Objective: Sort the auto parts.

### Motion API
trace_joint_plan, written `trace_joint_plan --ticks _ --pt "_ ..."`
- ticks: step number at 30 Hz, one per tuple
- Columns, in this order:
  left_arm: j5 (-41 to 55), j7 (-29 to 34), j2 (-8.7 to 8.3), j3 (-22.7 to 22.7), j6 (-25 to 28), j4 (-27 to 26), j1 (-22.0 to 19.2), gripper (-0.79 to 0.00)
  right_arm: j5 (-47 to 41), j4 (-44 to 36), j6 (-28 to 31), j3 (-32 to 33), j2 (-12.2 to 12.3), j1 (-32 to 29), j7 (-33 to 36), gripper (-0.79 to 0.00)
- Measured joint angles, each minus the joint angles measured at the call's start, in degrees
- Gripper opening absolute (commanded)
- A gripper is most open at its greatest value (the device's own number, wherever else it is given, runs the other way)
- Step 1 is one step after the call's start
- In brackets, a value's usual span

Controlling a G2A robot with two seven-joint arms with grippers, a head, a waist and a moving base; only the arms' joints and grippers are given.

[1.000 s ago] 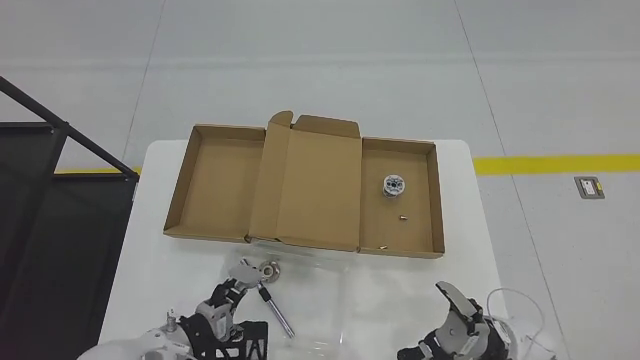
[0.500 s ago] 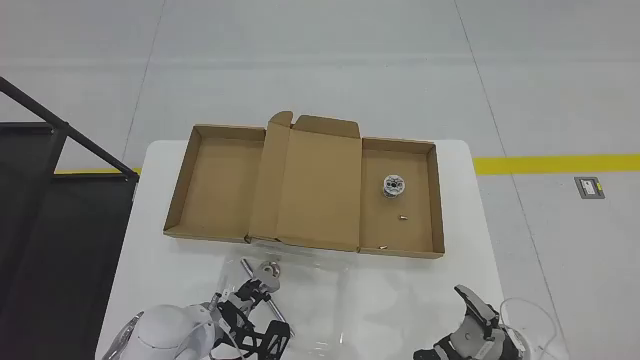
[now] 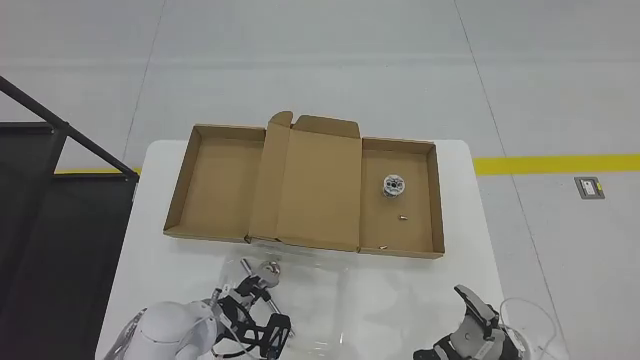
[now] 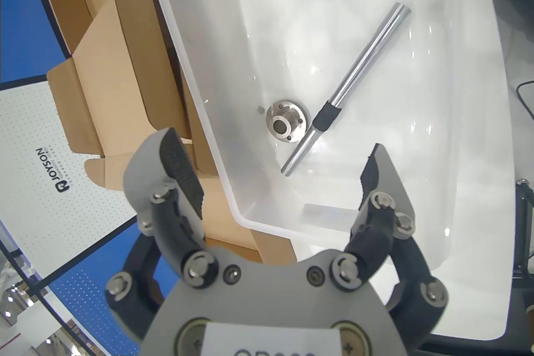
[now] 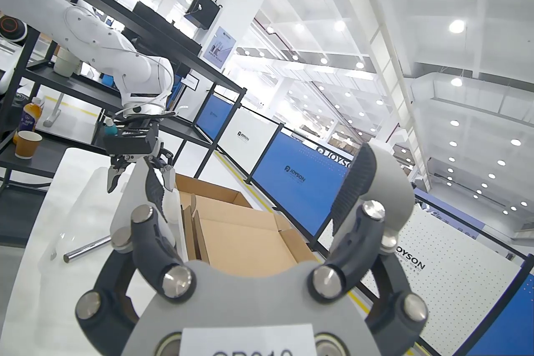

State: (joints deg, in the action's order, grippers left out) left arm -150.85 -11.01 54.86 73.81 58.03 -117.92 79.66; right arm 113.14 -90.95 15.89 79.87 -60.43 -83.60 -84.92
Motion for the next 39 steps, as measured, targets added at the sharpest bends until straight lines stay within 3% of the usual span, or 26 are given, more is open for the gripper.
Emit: trace_joint_plan --ticks 3,5,11,15,20,24,25,26,39 --pt "-0.87 -0.47 -0.5 -1.83 -0.02 1.13 -0.88 0.0 0.0 0.0 0.0 0.0 0.0 0.0 0.0 0.0" --pt "-2.25 -0.41 -1.04 -2.9 -0.03 1.89 -1.12 -0.086 0.0 0.0 0.0 0.0 0.0 0.0 0.0 0.0" --pt "-3.05 1.18 -2.29 -5.32 -0.03 4.39 -1.93 -0.074 0.0 0.0 0.0 0.0 0.0 0.0 0.0 0.0" --pt "-2.34 2.69 -2.92 -7.44 -0.03 6.42 -3.73 -0.132 0.0 0.0 0.0 0.0 0.0 0.0 0.0 0.0" --pt "0.51 6.04 -3.13 -11.17 -0.03 9.73 -7.8 -0.234 0.0 0.0 0.0 0.0 0.0 0.0 0.0 0.0" --pt "3.1 6.82 -3.48 -15.22 -0.03 13.13 -11.94 -0.259 0.0 0.0 0.0 0.0 0.0 0.0 0.0 0.0" --pt "3.75 7.12 -3.67 -16.46 -0.03 14.18 -13.41 -0.292 0.0 0.0 0.0 0.0 0.0 0.0 0.0 0.0" --pt "4.23 7.66 -3.8 -17.37 -0.03 14.9 -14.45 -0.397 0.0 0.0 0.0 0.0 0.0 0.0 0.0 0.0" --pt "18.41 21.12 -4.73 -30.0 -0.03 19.62 -25.31 -0.428 0.0 0.0 0.0 0.0 0.0 0.0 0.0 0.0"
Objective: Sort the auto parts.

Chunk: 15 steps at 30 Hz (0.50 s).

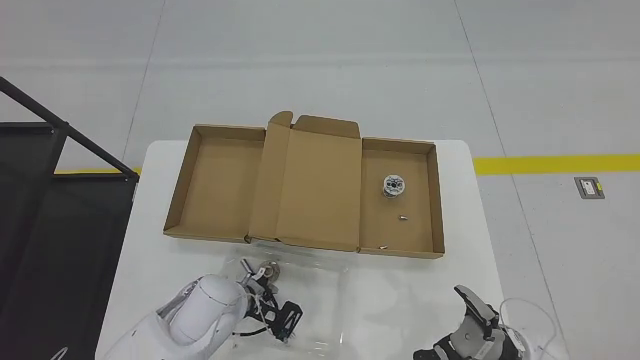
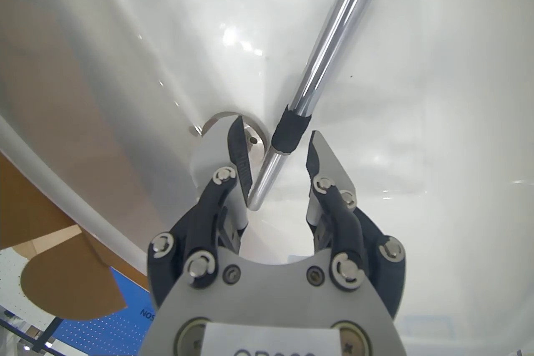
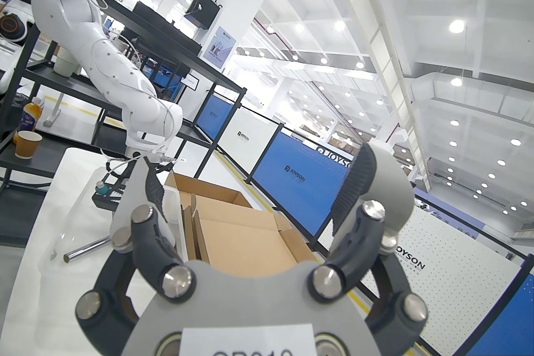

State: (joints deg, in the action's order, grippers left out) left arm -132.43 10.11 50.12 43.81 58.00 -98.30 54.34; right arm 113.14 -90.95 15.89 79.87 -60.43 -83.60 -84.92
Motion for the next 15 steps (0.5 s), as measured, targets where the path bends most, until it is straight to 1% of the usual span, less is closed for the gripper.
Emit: trace_joint_plan --ticks 2,4,9,15 --pt "2.68 2.21 -0.26 -2.01 0.0 0.48 -1.52 -0.434 0.0 0.0 0.0 0.0 0.0 0.0 0.0 0.0" --pt "5.35 4.29 -0.57 -4.06 0.0 0.91 -3.08 -0.465 0.0 0.0 0.0 0.0 0.0 0.0 0.0 0.0" --pt "11.74 9.07 -1.36 -8.5 0.0 1.94 -6.7 -0.449 0.0 0.0 0.0 0.0 0.0 0.0 0.0 0.0" --pt "19.36 14.51 -2.05 -13.65 0.0 2.71 -11.04 -0.453 0.0 0.0 0.0 0.0 0.0 0.0 0.0 0.0"
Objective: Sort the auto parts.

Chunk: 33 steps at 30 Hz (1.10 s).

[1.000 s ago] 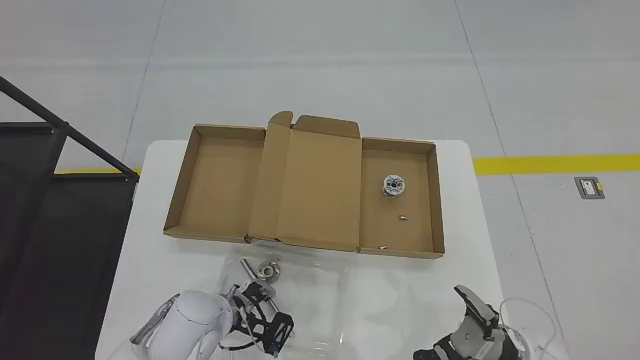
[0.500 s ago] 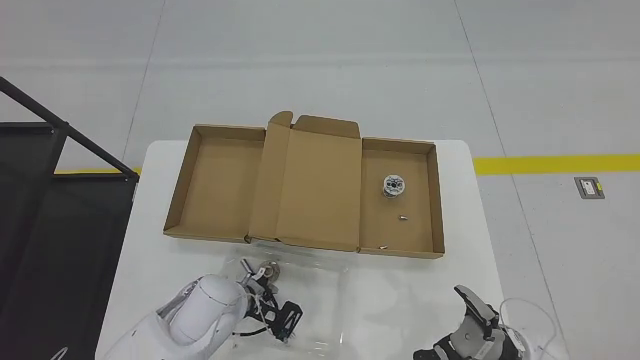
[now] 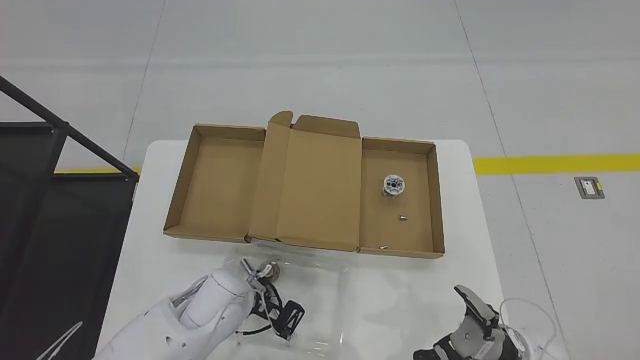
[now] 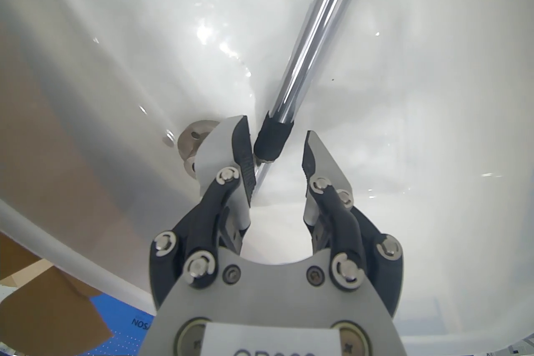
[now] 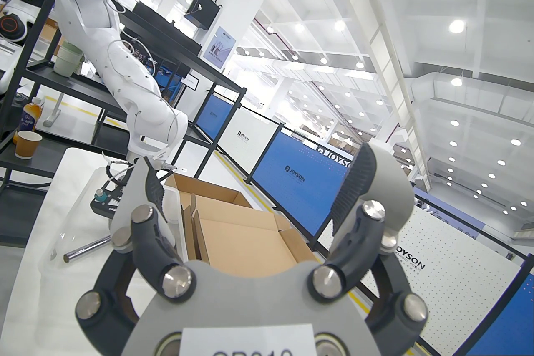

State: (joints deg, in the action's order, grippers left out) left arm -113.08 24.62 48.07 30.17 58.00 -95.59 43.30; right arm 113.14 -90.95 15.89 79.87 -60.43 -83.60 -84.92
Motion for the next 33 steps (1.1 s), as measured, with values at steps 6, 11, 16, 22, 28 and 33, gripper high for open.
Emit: trace_joint_plan --ticks 6,11,16,22,28,33 --pt "6.0 4.41 -0.19 -3.03 0.0 -0.03 -3.22 -0.434 0.0 0.0 0.0 0.0 0.0 0.0 0.0 0.0" --pt "9.22 7.16 0.0 -5.56 0.0 0.69 -5.09 -0.44 0.0 0.0 0.0 0.0 0.0 0.0 0.0 0.0" --pt "11.59 8.91 0.49 -7.52 0.0 1.71 -6.76 -0.456 0.0 0.0 0.0 0.0 0.0 0.0 0.0 0.0" --pt "13.14 10.3 1.31 -9.03 0.0 3.2 -8.11 -0.471 0.0 0.0 0.0 0.0 0.0 0.0 0.0 0.0" --pt "14.01 11.74 2.31 -9.69 0.0 4.61 -8.58 -0.563 0.0 0.0 0.0 0.0 0.0 0.0 0.0 0.0" --pt "14.43 12.06 2.85 -9.99 0.0 5.32 -8.89 -0.662 0.0 0.0 0.0 0.0 0.0 0.0 0.0 0.0"
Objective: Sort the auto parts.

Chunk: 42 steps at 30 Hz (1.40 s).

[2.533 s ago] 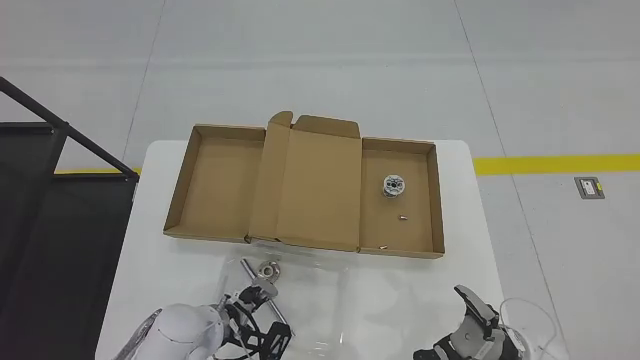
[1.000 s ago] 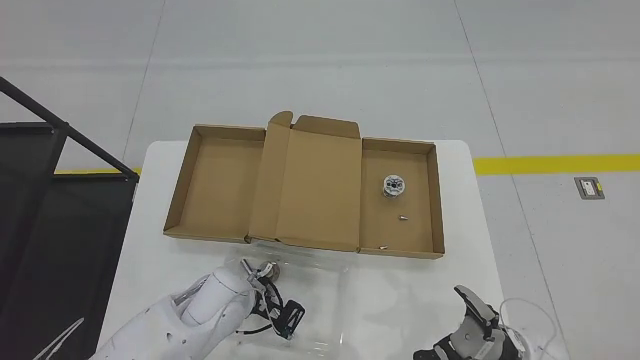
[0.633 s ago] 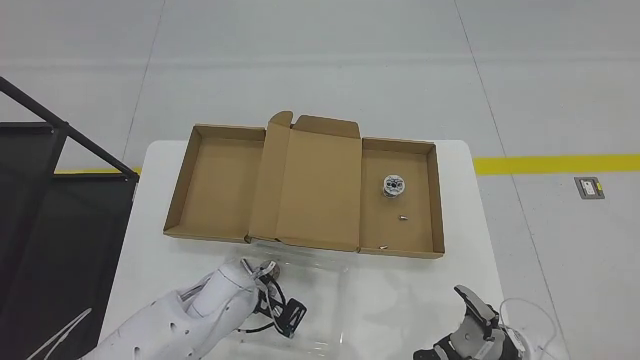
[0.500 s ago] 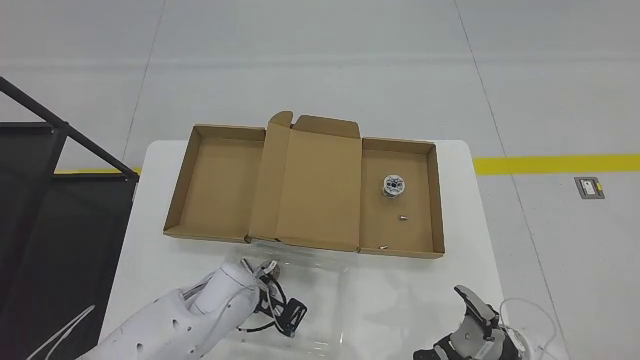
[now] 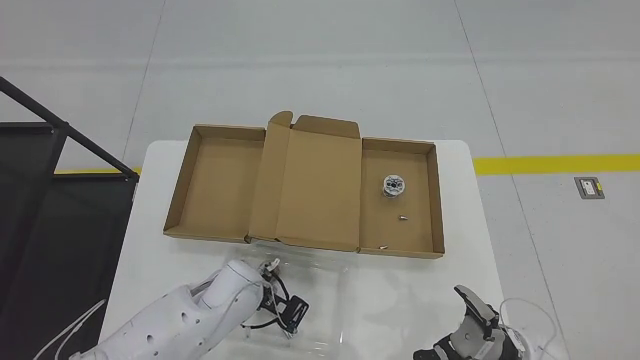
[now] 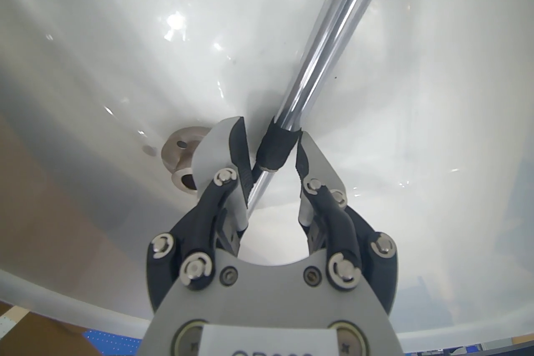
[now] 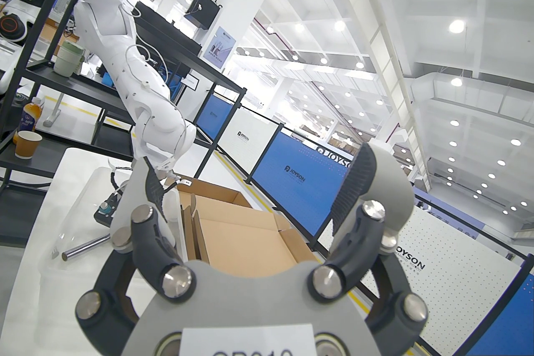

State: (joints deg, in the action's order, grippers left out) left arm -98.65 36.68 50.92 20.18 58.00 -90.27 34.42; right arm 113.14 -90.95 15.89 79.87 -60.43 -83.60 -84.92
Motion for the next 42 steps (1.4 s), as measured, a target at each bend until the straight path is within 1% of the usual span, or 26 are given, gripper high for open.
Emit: trace_joint_plan --ticks 1,2,3,8,12,15,18,21,25,28,31,34,36,42 --pt "0.01 0.0 0.12 -0.06 0.0 0.17 -0.04 -0.69 0.0 0.0 0.0 0.0 0.0 0.0 0.0 0.0" --pt "-0.01 0.0 0.21 -0.1 0.0 0.3 -0.05 -0.773 0.0 0.0 0.0 0.0 0.0 0.0 0.0 0.0" --pt "-0.06 -0.02 0.3 -0.15 0.0 0.43 -0.07 -0.785 0.0 0.0 0.0 0.0 0.0 0.0 0.0 0.0" --pt "-0.41 -0.54 0.61 -0.15 0.0 0.37 -0.31 -0.785 0.0 0.0 0.0 0.0 0.0 0.0 0.0 0.0" --pt "-0.7 -1.24 0.05 1.06 0.0 -2.28 0.07 -0.785 0.0 0.0 0.0 0.0 0.0 0.0 0.0 0.0" --pt "-1.26 -1.17 -1.1 2.48 0.0 -5.82 1.11 -0.785 0.0 0.0 0.0 0.0 0.0 0.0 0.0 0.0" --pt "-2.04 -0.79 -2.75 4.55 0.0 -10.62 2.89 -0.785 0.0 0.0 0.0 0.0 0.0 0.0 0.0 0.0" --pt "-3.0 -0.25 -4.74 7.4 -0.06 -16.04 5.6 -0.785 0.0 0.0 0.0 0.0 0.0 0.0 0.0 0.0" --pt "-4.89 0.28 -7.7 12.06 -1.26 -23.44 10.46 -0.785 0.0 0.0 0.0 0.0 0.0 0.0 0.0 0.0" --pt "-6.33 -0.55 -9.74 15.77 -2.66 -28.01 14.15 -0.785 0.0 0.0 0.0 0.0 0.0 0.0 0.0 0.0" --pt "-7.92 -2.07 -11.58 19.37 -3.6 -31.07 17.68 -0.785 0.0 0.0 0.0 0.0 0.0 0.0 0.0 0.0" --pt "-9.14 -4.55 -12.99 22.29 -3.46 -32.16 20.58 -0.785 0.0 0.0 0.0 0.0 0.0 0.0 0.0 0.0" --pt "-9.98 -6.49 -13.55 23.69 -3.79 -31.93 21.71 -0.785 0.0 0.0 0.0 0.0 0.0 0.0 0.0 0.0" --pt "-13.43 -14.27 -14.79 27.73 -9.89 -31.43 24.92 -0.785 0.0 0.0 0.0 0.0 0.0 0.0 0.0 0.0"
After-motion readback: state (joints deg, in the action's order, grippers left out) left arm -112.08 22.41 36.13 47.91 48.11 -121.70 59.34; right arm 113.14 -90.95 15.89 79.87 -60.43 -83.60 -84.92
